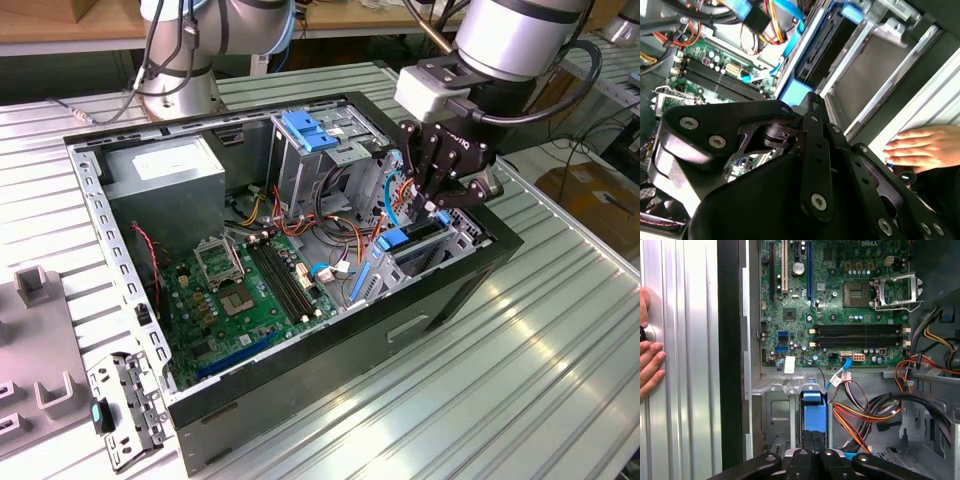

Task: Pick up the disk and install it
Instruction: 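Insert the first disk wire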

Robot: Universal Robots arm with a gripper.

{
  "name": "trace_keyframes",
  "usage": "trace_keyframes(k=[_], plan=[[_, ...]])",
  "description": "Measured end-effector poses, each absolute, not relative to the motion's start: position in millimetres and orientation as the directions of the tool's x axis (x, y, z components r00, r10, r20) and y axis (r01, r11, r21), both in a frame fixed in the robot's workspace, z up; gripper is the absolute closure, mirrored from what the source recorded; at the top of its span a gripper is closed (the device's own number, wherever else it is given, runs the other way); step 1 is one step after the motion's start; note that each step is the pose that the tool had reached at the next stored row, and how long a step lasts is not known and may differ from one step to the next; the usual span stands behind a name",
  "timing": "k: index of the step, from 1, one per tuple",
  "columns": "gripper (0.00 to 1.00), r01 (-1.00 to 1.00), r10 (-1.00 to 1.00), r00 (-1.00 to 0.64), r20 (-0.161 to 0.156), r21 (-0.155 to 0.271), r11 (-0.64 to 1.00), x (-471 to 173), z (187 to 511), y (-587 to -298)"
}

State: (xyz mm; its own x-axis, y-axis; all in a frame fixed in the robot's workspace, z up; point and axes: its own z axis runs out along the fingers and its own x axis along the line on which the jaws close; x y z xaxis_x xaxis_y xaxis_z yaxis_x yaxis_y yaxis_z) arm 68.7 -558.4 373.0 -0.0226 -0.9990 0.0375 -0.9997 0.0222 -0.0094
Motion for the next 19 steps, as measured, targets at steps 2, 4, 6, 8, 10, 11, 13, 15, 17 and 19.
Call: trace_keyframes(k=[2, 4, 6, 8, 10, 11, 13, 15, 17, 19], plan=[[0.89, -1.0, -0.999, -0.016, 0.038, -0.009, 0.015, 76, 373, -558], [0.89, -1.0, -0.999, -0.001, 0.038, -0.009, 0.001, 77, 373, -558], [0.89, -0.999, -0.998, 0.041, 0.038, -0.009, -0.042, 77, 373, -558], [0.89, -0.997, -0.996, 0.08, 0.038, -0.009, -0.08, 77, 374, -558], [0.89, -0.996, -0.996, 0.083, 0.037, -0.009, -0.084, 78, 374, -558], [0.89, -0.996, -0.996, 0.083, 0.038, -0.009, -0.084, 79, 374, -558], [0.89, -0.996, -0.996, 0.083, 0.038, -0.008, -0.084, 85, 374, -557], [0.89, -0.996, -0.996, 0.084, 0.038, -0.006, -0.085, 99, 374, -554], [0.89, -0.992, -0.991, 0.126, 0.038, -0.006, -0.127, 102, 374, -554], [0.89, -0.986, -0.985, 0.166, 0.038, -0.005, -0.167, 102, 375, -554]])
